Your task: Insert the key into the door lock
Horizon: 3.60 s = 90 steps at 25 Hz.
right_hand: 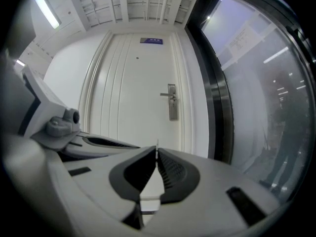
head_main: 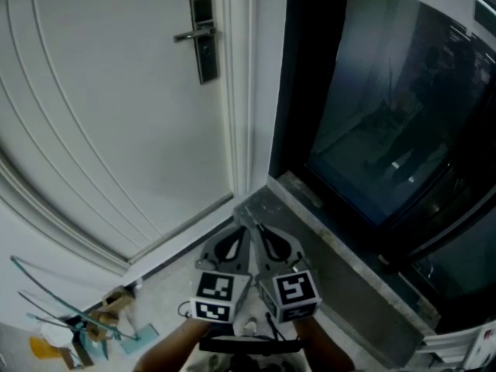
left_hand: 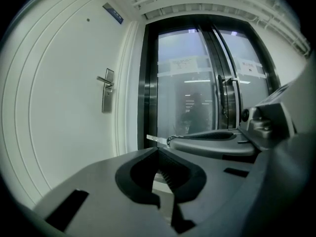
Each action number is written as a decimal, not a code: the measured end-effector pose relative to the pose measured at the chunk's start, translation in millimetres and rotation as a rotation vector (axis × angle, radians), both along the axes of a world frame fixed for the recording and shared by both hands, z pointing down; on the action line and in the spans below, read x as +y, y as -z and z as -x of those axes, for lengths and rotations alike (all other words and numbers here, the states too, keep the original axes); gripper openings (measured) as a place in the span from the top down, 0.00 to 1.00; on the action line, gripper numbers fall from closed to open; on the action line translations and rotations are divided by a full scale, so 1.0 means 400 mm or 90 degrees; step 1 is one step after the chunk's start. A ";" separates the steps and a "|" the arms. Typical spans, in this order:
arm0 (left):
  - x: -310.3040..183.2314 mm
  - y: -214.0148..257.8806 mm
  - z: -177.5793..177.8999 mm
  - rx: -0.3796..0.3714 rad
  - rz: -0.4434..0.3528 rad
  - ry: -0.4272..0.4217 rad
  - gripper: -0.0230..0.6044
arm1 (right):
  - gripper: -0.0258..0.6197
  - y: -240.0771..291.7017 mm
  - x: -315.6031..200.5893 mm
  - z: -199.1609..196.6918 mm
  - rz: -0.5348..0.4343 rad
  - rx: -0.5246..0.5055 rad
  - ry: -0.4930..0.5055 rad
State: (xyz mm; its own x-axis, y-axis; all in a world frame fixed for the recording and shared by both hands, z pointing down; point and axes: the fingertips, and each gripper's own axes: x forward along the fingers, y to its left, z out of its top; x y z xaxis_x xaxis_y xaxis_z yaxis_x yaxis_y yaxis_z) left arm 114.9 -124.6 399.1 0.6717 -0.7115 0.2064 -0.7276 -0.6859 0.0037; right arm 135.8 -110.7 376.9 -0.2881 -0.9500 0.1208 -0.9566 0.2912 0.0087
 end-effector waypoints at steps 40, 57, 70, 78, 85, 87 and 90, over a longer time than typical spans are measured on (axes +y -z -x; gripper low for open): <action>-0.606 0.115 0.229 0.072 -0.024 -0.012 0.96 | 0.93 0.166 -0.614 0.171 -0.144 0.504 -0.019; -0.751 0.161 0.159 0.075 -0.042 0.046 0.96 | 0.93 0.283 -0.829 0.092 -0.247 0.752 0.035; -0.851 0.201 0.112 0.071 -0.062 0.090 0.96 | 0.93 0.331 -0.985 0.041 -0.285 0.846 0.049; -0.872 0.201 0.123 0.060 -0.068 0.121 0.96 | 0.93 0.374 -1.081 0.016 -0.305 0.900 0.021; -0.881 0.191 0.126 0.057 -0.065 0.138 0.96 | 0.93 0.389 -1.131 0.021 -0.326 0.938 0.019; -0.885 0.189 0.127 0.056 -0.064 0.142 0.96 | 0.93 0.395 -1.142 0.021 -0.334 0.945 0.014; -0.890 0.187 0.130 0.056 -0.064 0.149 0.96 | 0.93 0.411 -1.148 0.024 -0.351 0.944 0.008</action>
State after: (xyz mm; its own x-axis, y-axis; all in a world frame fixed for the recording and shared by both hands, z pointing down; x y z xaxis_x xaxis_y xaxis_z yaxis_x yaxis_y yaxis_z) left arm 62.9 -480.8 324.4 0.4991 -0.8633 0.0750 -0.8662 -0.4996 0.0137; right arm 126.1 -569.9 212.5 -0.2412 -0.9689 -0.0546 -0.0001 -0.0563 0.9984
